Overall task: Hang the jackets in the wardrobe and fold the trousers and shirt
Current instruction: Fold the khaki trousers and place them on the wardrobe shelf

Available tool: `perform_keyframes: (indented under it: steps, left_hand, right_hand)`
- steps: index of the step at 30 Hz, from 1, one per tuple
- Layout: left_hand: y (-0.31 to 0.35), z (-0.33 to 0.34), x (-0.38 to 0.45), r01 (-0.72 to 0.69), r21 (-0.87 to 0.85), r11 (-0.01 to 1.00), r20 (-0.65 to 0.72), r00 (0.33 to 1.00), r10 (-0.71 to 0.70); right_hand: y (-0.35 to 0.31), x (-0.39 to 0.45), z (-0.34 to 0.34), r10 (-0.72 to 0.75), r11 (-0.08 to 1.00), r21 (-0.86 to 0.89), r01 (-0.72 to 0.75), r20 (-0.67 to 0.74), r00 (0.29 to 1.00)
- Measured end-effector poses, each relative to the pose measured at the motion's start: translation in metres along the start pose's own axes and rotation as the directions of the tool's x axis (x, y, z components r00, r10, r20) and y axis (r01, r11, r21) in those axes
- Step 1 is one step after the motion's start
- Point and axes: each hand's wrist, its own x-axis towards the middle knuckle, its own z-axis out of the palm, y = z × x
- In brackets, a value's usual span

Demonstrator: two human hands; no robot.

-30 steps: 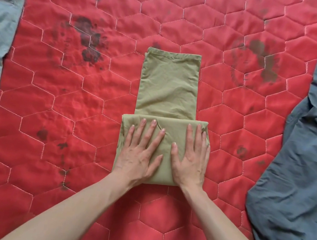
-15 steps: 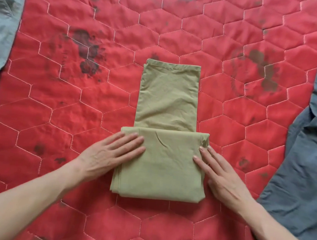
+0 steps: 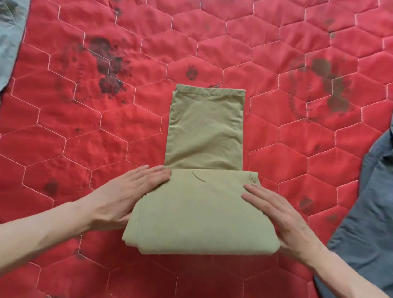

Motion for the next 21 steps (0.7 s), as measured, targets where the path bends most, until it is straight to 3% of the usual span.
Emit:
perform_keyframes:
  steps: [3, 6, 8, 11, 13, 18, 21]
  left_hand:
    - [0.015, 0.005, -0.011, 0.165, -0.319, 0.933, -0.067, 0.978, -0.196]
    - [0.028, 0.020, -0.011, 0.277, -0.553, 0.786, -0.131, 0.902, -0.411]
    - [0.031, 0.031, 0.000, 0.328, -0.515, 0.792, -0.281, 0.808, -0.518]
    - [0.034, 0.035, 0.020, 0.353, -0.694, 0.628, -0.302, 0.649, -0.698]
    - [0.031, 0.035, 0.035, 0.310, -0.784, 0.537, -0.279, 0.598, -0.752]
    - [0.023, 0.020, 0.062, 0.353, -0.770, 0.532, -0.328, 0.495, -0.804]
    - [0.016, 0.015, 0.073, 0.431, -0.726, 0.536, -0.317, 0.481, -0.817]
  right_hand:
    - [-0.020, -0.007, 0.006, 0.213, 0.947, 0.268, -0.174, -0.124, 0.969]
    - [-0.033, 0.000, 0.015, 0.441, 0.855, 0.393, -0.337, -0.213, 0.872]
    - [-0.039, 0.016, 0.019, 0.536, 0.800, 0.464, -0.380, -0.269, 0.800]
    - [-0.041, 0.050, 0.025, 0.609, 0.752, 0.522, -0.403, -0.315, 0.728]
    - [-0.040, 0.073, 0.026, 0.622, 0.749, 0.529, -0.399, -0.352, 0.700]
    - [-0.026, 0.121, 0.028, 0.646, 0.747, 0.487, -0.453, -0.371, 0.667]
    - [-0.013, 0.141, 0.030, 0.681, 0.731, 0.402, -0.551, -0.374, 0.630]
